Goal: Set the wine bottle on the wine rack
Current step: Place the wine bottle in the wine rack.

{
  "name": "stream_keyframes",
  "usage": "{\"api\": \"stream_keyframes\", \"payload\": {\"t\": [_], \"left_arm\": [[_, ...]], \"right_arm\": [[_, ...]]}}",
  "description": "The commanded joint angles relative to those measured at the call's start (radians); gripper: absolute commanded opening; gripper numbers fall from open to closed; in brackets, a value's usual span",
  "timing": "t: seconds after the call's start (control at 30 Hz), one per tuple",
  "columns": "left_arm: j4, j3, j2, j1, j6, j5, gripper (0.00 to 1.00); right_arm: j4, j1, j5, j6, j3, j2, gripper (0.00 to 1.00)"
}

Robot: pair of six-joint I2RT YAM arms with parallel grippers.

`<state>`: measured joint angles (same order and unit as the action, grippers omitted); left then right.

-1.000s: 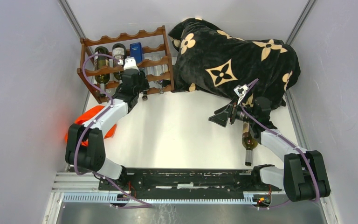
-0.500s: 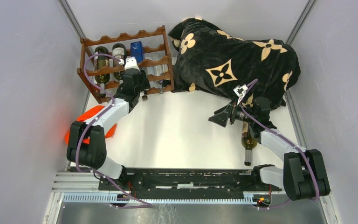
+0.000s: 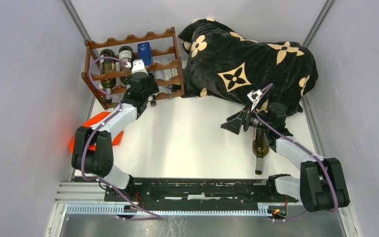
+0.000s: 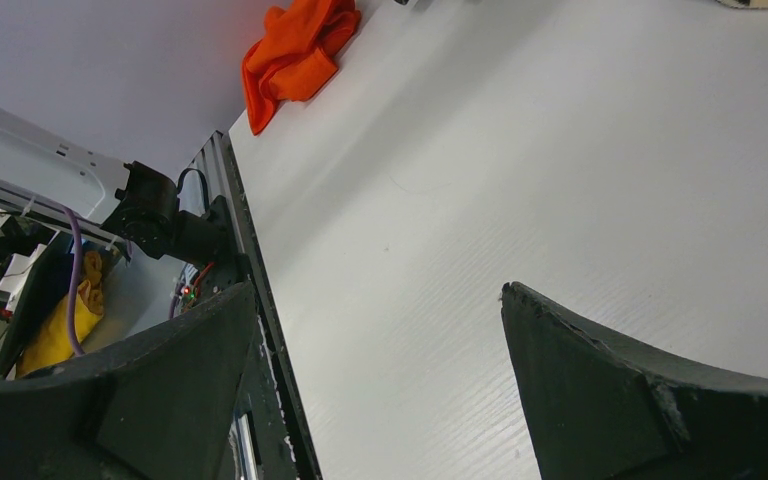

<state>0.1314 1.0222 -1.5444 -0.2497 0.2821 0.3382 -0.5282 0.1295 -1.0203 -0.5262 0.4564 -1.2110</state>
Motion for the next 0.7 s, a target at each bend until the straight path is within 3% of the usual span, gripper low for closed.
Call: {"api": "stream_keyframes", "payload": {"t": [0.0,0.67], "left_arm": [[0.283,0.1,0.033,0.006,-0.057,0.037,0.02],[0.259,0.176,-0.036,0.015,-0.107,0.072,0.02]], "right_arm": [[-0.043,-0.003,-0.015,0.015,0.036,0.016,0.98],[-0.044,-0.002,-0.014,0.018,0.033,0.026,0.98]]}}
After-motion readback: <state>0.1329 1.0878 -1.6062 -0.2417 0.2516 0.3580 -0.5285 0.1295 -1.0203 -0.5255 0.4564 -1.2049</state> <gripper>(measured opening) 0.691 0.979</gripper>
